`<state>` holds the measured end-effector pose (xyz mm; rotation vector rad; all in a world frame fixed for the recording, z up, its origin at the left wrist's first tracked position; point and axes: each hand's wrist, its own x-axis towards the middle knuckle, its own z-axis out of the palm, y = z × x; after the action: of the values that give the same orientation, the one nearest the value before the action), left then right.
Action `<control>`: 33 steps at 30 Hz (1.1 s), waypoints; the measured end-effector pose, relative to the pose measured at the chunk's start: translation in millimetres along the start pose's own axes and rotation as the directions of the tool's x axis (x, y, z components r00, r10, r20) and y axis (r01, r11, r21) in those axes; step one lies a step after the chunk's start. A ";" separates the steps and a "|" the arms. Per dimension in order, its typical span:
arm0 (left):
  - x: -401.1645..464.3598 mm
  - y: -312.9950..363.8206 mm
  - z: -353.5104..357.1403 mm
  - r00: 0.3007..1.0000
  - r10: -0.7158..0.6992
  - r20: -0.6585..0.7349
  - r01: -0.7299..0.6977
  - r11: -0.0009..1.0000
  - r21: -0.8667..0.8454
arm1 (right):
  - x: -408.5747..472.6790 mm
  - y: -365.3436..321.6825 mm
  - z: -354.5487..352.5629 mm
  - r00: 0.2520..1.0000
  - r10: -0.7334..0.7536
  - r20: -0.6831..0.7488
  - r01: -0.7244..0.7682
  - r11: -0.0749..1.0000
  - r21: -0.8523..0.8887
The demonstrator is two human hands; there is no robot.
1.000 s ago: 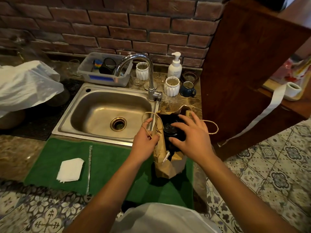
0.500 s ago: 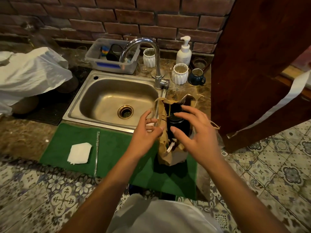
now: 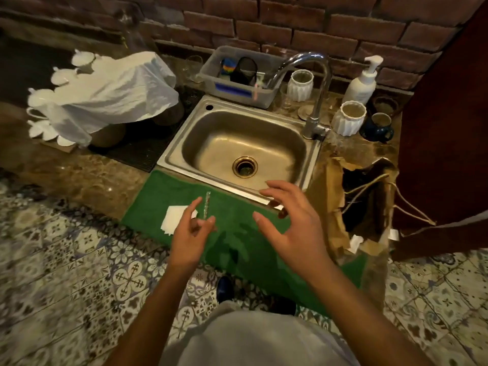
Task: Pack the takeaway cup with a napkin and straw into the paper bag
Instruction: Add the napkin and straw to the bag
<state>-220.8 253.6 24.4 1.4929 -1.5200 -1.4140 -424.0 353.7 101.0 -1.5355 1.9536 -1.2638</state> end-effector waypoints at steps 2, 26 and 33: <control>13.5 -20.9 -28.5 0.998 -0.010 -0.058 0.012 0.999 0.037 | 5.2 3.0 32.2 0.996 0.039 0.081 -0.038 0.999 -0.021; 136.5 -107.4 -110.4 0.957 0.152 0.246 -0.269 0.778 0.568 | 6.8 34.2 256.2 0.718 0.674 0.172 -0.455 0.642 -0.617; 156.4 -111.0 -102.2 0.915 0.072 0.397 -0.376 0.511 0.773 | 11.3 35.8 259.5 0.671 0.723 0.164 -0.439 0.566 -0.698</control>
<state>-122.6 98.3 -91.6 1.4723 -2.7694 -0.7498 -260.5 233.8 -65.2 -1.0334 2.3515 0.0489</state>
